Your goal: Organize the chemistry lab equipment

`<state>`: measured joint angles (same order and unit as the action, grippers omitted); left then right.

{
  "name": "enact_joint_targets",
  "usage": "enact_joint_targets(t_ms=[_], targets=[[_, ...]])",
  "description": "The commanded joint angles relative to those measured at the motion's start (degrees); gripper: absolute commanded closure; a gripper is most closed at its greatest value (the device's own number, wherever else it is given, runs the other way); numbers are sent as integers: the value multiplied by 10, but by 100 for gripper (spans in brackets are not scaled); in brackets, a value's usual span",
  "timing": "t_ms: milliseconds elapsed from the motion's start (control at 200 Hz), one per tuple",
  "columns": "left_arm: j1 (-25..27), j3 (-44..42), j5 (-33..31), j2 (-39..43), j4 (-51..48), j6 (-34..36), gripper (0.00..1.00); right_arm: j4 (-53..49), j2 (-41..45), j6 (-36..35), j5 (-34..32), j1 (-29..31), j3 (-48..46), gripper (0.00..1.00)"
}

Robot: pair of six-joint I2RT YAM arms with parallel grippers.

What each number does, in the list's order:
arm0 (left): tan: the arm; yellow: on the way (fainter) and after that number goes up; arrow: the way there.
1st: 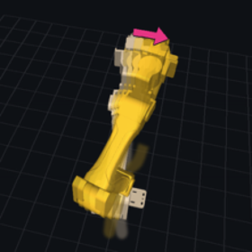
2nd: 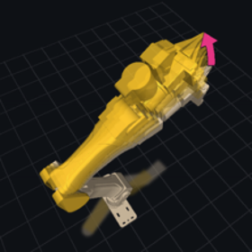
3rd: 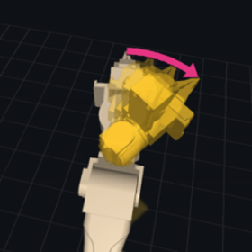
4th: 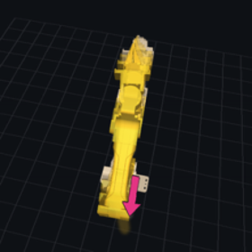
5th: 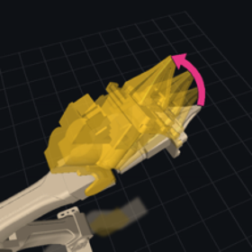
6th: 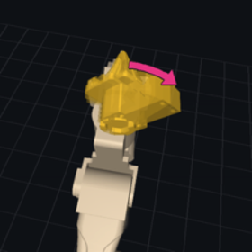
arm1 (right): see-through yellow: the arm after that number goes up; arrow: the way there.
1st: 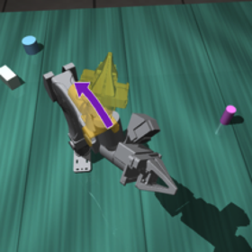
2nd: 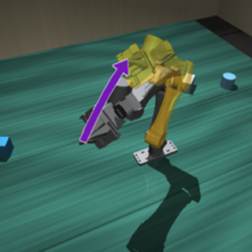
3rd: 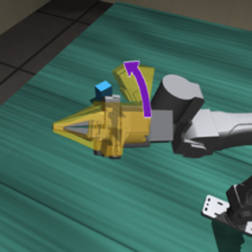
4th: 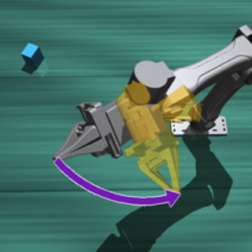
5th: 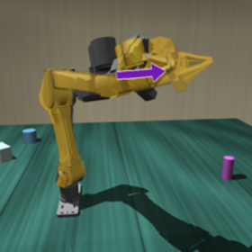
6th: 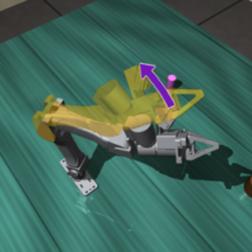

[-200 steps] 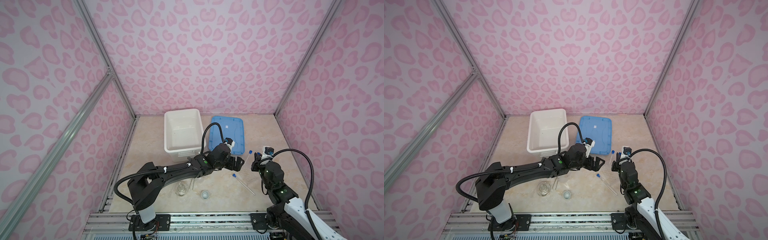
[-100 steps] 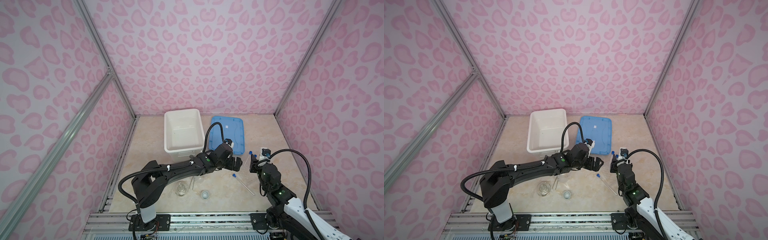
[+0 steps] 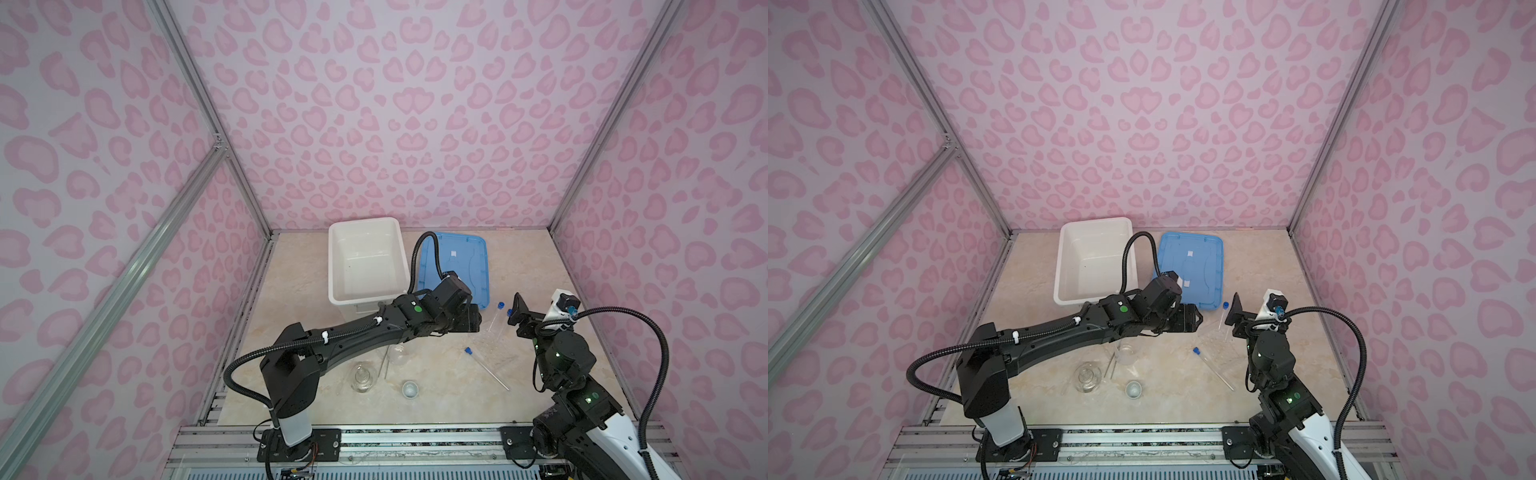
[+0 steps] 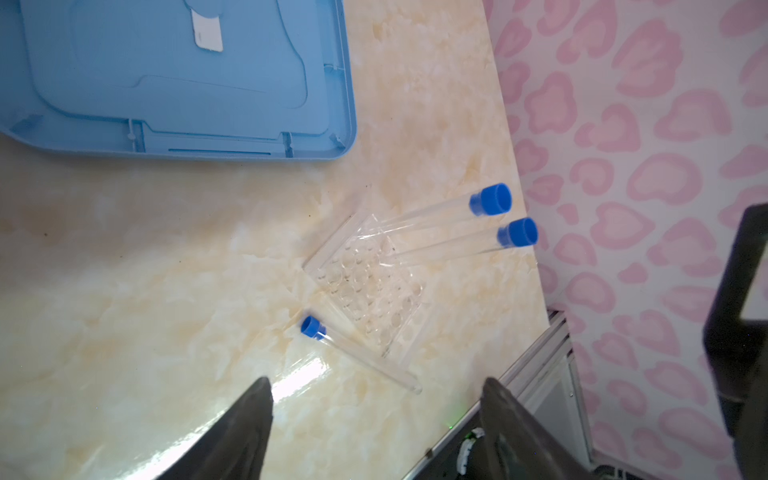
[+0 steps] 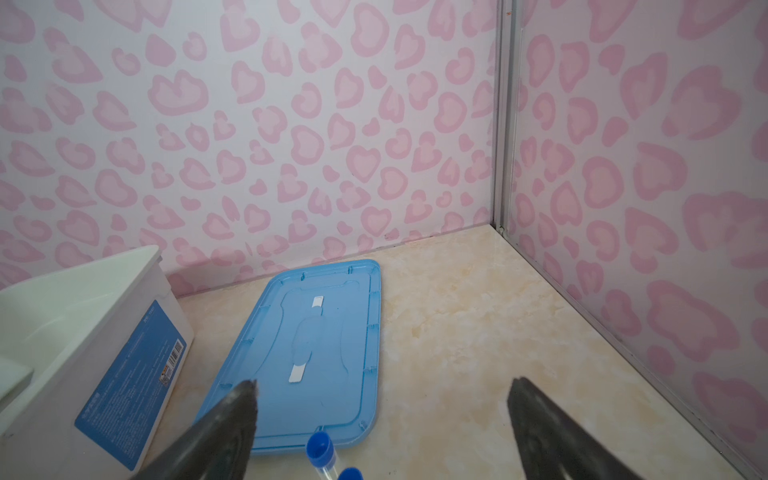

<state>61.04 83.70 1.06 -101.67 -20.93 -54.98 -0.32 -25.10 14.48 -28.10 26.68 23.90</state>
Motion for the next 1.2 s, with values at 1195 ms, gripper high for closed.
enact_joint_targets(t_ms=[1195], targets=[[25, 160, 42, -267, -162, -359, 54, -101, 114, 3, -21, 0, 7, 5]])
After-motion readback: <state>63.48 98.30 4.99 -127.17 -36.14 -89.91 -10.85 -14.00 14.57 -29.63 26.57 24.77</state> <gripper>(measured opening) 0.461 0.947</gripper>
